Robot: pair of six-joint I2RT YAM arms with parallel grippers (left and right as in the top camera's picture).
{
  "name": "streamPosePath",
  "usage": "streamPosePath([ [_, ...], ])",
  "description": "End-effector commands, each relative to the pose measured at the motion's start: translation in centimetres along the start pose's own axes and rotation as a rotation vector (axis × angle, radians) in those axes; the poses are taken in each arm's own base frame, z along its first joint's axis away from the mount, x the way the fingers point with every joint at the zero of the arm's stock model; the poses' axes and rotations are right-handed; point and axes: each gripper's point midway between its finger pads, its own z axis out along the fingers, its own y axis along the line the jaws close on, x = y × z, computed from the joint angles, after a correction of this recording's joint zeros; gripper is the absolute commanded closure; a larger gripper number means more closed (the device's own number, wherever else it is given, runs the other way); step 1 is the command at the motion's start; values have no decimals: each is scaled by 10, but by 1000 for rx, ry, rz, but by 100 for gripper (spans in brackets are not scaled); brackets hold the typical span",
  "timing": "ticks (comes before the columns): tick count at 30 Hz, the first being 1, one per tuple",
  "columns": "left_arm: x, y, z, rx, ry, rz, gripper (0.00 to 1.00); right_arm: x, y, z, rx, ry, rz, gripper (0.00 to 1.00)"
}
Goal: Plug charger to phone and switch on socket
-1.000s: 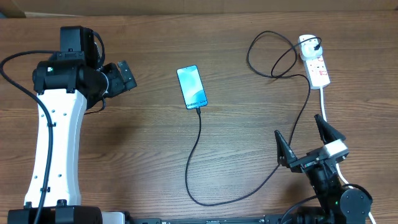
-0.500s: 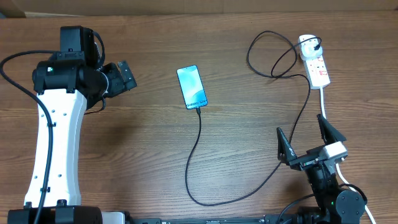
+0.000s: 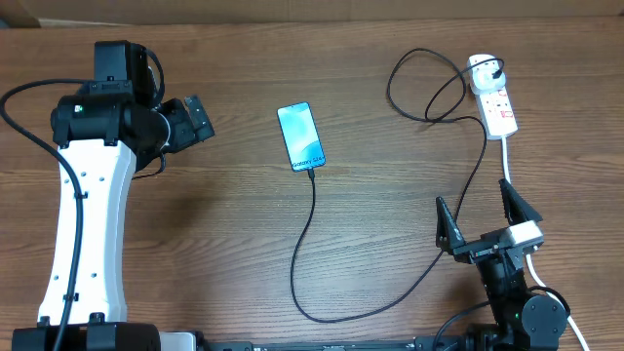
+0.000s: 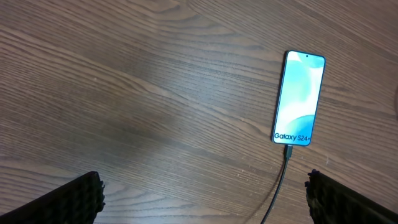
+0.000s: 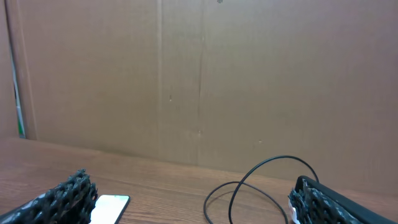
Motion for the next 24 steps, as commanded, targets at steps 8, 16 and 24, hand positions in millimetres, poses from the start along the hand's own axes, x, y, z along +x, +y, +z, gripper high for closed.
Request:
streamPosePath([
  [8,-2,2,1,-9,-1,14,0,-6,0,-1,0,-88,-21,0],
  [16,-2,2,1,-9,-1,14,0,0,-2,-1,15,-65,-6,0],
  [24,-2,2,1,-9,-1,14,0,45,-5,-2,30,113,46,0],
])
